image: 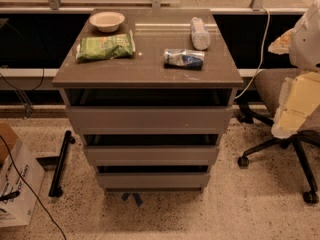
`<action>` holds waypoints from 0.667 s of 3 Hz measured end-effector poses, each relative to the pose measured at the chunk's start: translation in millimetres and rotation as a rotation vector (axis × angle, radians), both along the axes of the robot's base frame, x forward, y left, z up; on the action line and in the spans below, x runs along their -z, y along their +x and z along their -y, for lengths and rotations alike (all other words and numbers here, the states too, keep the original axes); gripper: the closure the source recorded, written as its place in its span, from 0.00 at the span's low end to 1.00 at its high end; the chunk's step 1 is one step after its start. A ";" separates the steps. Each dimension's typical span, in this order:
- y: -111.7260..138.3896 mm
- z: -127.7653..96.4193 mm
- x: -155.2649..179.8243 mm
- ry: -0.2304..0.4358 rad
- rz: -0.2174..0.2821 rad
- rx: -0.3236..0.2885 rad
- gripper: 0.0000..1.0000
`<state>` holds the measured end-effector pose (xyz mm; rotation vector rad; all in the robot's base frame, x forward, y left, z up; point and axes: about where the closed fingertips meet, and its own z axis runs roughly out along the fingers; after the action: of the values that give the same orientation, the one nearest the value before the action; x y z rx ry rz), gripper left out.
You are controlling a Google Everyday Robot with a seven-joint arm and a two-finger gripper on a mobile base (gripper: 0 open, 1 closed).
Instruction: Open bottom drawer
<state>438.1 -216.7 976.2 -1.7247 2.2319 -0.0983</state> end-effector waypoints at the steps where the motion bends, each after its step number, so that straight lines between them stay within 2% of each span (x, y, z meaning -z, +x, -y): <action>1: 0.0 0.0 0.0 0.000 0.000 0.000 0.00; 2: 2.3 -19.3 23.2 0.031 0.010 -0.027 0.00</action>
Offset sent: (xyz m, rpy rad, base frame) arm 0.0059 0.0348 -0.0434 0.0468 -0.0114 0.0451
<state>440.4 -197.3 952.9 -1.7345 2.1906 -0.0654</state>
